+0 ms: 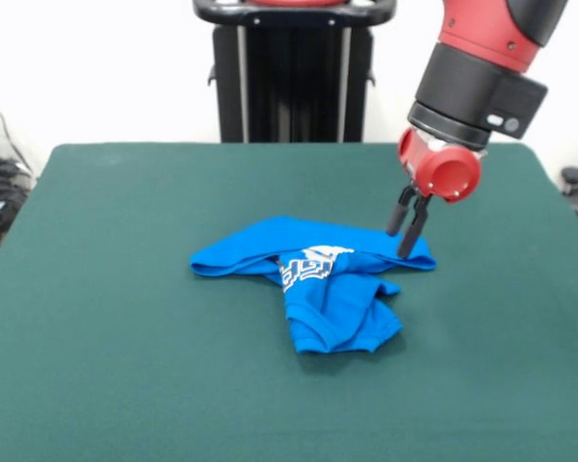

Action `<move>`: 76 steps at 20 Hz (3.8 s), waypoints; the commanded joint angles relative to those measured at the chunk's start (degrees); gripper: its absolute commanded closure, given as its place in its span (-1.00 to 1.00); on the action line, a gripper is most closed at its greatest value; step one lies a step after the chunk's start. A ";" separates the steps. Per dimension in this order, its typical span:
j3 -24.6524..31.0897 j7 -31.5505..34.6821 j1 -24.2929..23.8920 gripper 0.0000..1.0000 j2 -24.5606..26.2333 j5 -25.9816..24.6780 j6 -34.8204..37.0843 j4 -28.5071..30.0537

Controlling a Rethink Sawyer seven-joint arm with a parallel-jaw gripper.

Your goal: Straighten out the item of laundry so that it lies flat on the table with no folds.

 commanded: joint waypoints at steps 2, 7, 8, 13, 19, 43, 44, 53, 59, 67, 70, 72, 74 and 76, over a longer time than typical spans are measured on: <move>10.59 14.96 0.26 -1.00 0.32 3.69 -3.31 1.73; 15.28 12.42 -2.71 -1.00 -1.15 2.81 -9.00 3.72; 15.81 12.49 -3.02 -1.00 -1.30 2.66 -9.64 3.94; 18.21 12.82 -4.38 -1.00 -1.83 1.52 -12.92 4.72; 18.34 12.72 -4.20 -1.00 -1.44 1.49 -13.98 4.88; 6.51 13.39 1.89 -1.00 3.04 -0.63 5.36 1.84; 6.50 13.02 1.83 -1.00 3.04 -0.81 5.44 1.94; 7.57 10.00 0.68 -1.00 2.38 -1.70 4.72 3.42; 8.16 9.41 0.34 -1.00 2.05 -1.75 4.72 4.23; 9.58 6.47 -0.60 -1.00 0.36 -3.61 4.69 7.15; 10.66 5.45 -1.34 -1.00 -1.11 -4.33 3.69 9.17; 11.66 5.15 -1.95 -1.00 -1.53 -4.66 2.31 9.98; 12.56 5.43 -2.52 -1.00 -1.65 -4.88 1.32 10.23; 13.46 5.52 -3.07 -1.00 -1.81 -5.12 0.24 10.56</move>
